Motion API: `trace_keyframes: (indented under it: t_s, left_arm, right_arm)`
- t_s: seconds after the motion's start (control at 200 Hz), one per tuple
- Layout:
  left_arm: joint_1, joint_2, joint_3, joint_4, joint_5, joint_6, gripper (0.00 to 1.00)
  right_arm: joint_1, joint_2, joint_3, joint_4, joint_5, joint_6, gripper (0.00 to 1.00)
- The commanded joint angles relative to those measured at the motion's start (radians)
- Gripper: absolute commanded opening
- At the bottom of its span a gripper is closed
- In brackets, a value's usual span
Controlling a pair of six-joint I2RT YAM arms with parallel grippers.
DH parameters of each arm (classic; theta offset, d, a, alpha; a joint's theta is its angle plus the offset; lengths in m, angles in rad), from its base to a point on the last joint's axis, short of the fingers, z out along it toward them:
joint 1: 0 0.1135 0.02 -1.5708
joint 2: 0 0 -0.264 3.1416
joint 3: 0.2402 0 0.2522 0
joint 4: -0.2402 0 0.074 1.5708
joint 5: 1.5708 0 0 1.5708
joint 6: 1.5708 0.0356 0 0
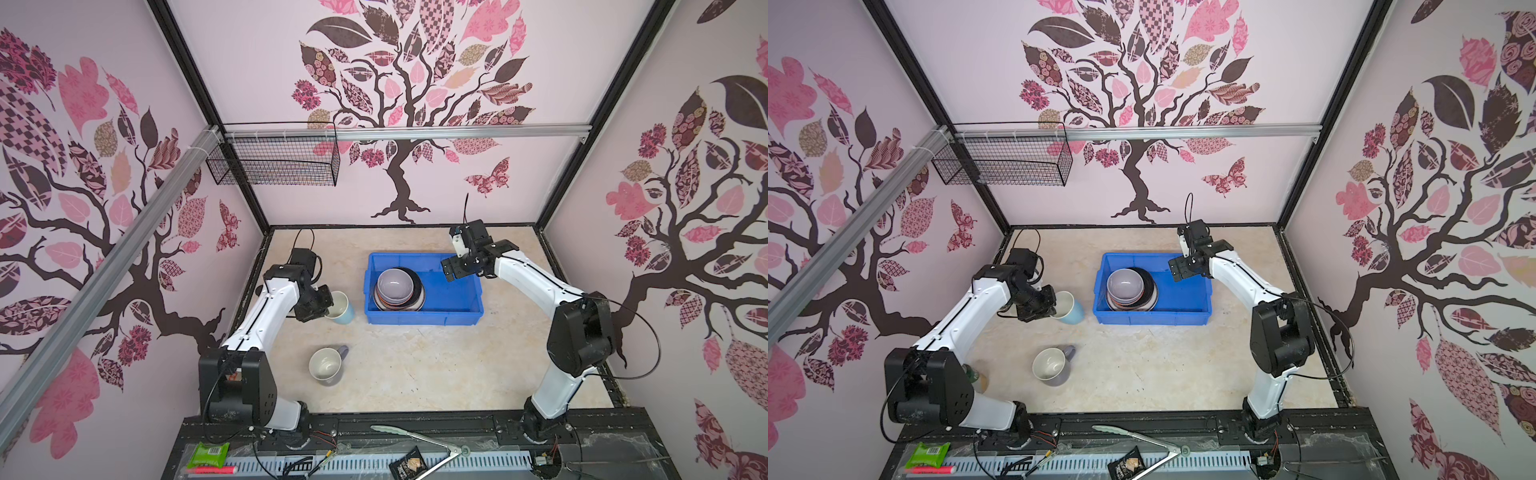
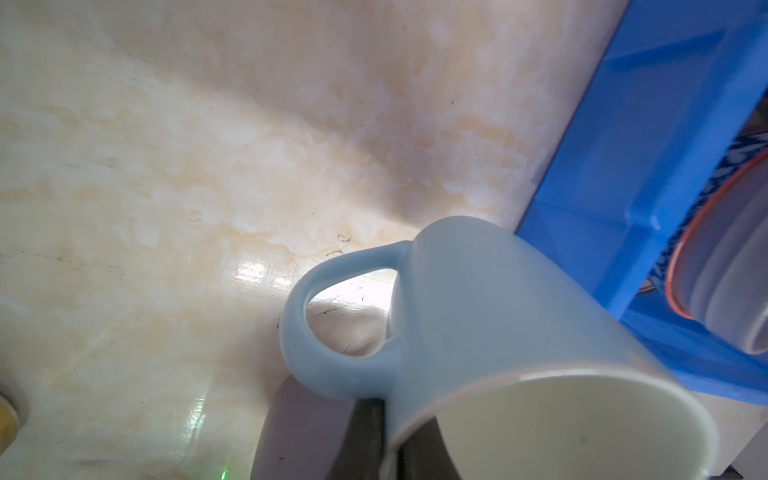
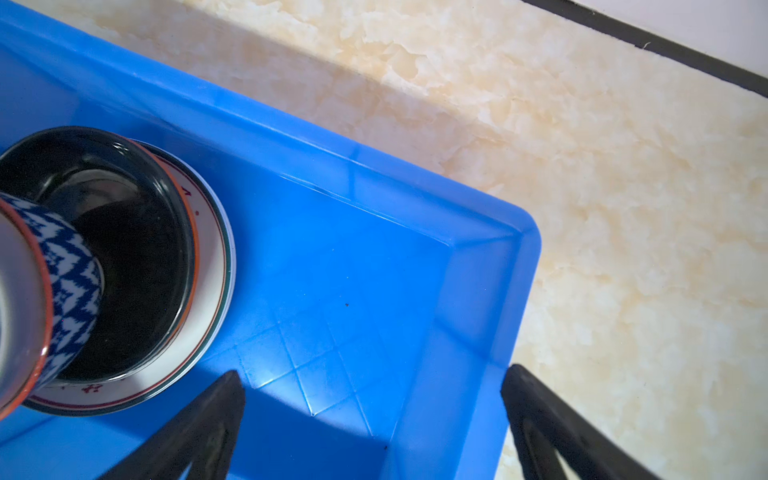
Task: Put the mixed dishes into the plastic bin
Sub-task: 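Lift the light blue mug with the left gripper toward the bin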
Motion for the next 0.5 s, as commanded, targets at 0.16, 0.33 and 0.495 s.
trace_keyframes:
  t_s: [0.16, 0.33, 0.495]
  left_arm:
    - [-0.004, 0.039, 0.238, -0.069, -0.021, 0.026, 0.00]
    - [-0.013, 0.080, 0.354, -0.103, -0.029, 0.031, 0.00]
    - [-0.062, 0.150, 0.495, -0.142, -0.042, 0.035, 0.00]
  right_arm:
    - [-0.085, -0.015, 0.045, -0.040, 0.002, 0.044, 1.00]
    - [-0.094, -0.026, 0.042, -0.033, 0.023, 0.033, 1.00]
    - [-0.111, -0.035, 0.033, -0.028, 0.032, 0.036, 0.99]
